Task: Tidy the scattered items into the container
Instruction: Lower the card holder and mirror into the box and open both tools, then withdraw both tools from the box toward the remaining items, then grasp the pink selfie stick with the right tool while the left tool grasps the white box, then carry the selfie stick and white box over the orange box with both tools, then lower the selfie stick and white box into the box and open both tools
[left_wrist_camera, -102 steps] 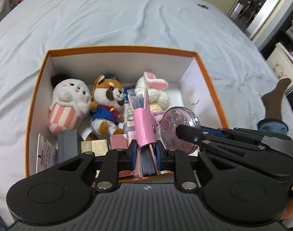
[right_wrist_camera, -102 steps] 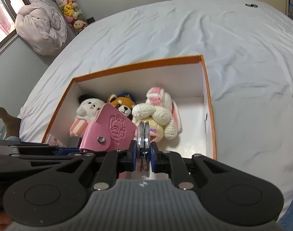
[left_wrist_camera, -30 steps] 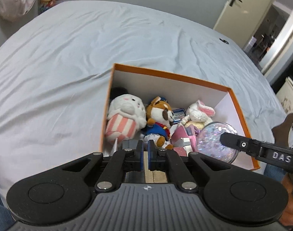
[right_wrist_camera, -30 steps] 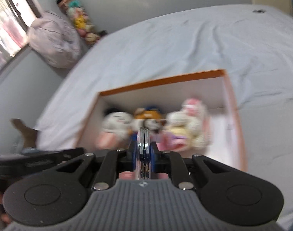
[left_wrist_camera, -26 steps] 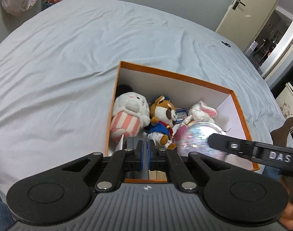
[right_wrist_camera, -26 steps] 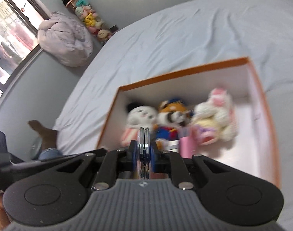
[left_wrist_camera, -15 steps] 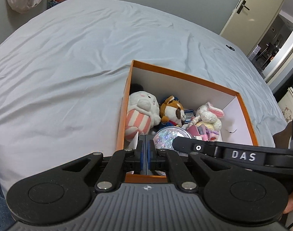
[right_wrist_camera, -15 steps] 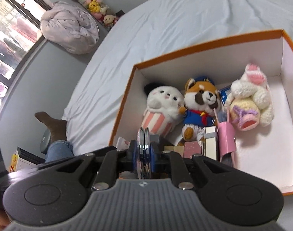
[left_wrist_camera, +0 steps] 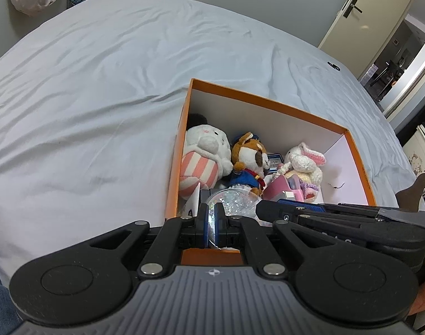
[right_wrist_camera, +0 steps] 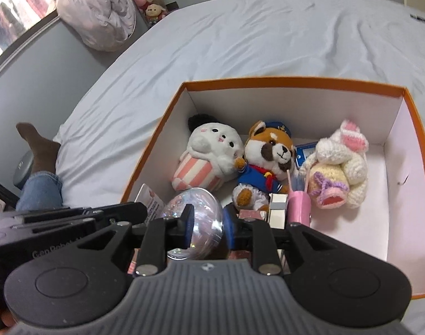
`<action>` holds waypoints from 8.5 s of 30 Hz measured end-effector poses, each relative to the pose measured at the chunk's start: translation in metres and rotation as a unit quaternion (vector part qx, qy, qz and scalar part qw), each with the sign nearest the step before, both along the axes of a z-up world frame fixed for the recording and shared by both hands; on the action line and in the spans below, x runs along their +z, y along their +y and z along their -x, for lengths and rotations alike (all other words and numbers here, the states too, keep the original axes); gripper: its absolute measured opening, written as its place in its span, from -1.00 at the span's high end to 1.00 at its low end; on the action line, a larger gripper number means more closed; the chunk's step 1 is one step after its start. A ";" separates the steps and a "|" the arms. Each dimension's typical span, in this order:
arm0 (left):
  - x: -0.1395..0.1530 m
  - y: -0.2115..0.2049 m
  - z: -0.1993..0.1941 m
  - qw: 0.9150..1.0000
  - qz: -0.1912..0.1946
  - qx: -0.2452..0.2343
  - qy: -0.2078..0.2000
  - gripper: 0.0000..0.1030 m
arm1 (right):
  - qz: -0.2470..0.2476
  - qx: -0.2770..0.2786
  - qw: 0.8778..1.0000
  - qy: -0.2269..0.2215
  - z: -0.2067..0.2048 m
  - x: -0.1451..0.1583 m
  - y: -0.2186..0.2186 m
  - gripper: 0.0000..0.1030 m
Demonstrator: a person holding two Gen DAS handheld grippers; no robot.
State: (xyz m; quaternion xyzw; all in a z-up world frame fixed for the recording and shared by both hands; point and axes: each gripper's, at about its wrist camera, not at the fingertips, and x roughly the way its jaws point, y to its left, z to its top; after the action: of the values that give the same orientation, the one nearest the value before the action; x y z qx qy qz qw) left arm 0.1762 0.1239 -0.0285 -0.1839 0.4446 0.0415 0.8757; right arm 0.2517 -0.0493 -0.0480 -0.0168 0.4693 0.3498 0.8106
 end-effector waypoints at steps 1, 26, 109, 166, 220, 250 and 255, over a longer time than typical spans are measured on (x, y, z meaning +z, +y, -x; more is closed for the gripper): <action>0.000 0.000 0.000 1.000 0.000 0.000 0.000 0.95 | 0.001 0.003 1.000 -0.005 0.001 0.001 0.000 0.50; 0.013 -0.028 0.045 0.999 -0.034 -0.025 -0.022 0.94 | 0.000 -0.037 0.995 -0.090 0.058 0.018 -0.074 0.50; -0.100 -0.088 0.086 0.973 -0.089 -0.143 0.159 -0.39 | 0.148 0.058 0.987 -0.022 0.118 -0.088 -0.077 0.25; -0.035 -0.077 0.103 0.993 -0.027 -0.113 0.017 -0.34 | 0.027 -0.021 0.998 -0.050 0.117 -0.044 -0.131 0.43; -0.070 -0.160 -0.158 0.982 0.069 -0.145 0.099 -0.34 | 0.081 -0.142 0.976 -0.145 -0.061 0.018 -0.170 0.43; -0.032 -0.095 -0.131 0.993 0.016 -0.105 0.055 0.31 | 0.030 -0.102 0.987 -0.123 -0.059 0.028 -0.123 0.43; -0.018 -0.084 -0.114 0.996 0.007 -0.086 0.028 0.30 | 0.034 -0.093 0.989 -0.112 -0.063 0.018 -0.107 0.43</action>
State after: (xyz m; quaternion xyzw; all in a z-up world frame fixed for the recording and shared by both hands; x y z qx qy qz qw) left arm 0.2898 0.0401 -0.0464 -0.1502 0.4830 -0.0318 0.8621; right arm 0.3143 -0.1568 -0.0297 -0.0404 0.3866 0.2528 0.8860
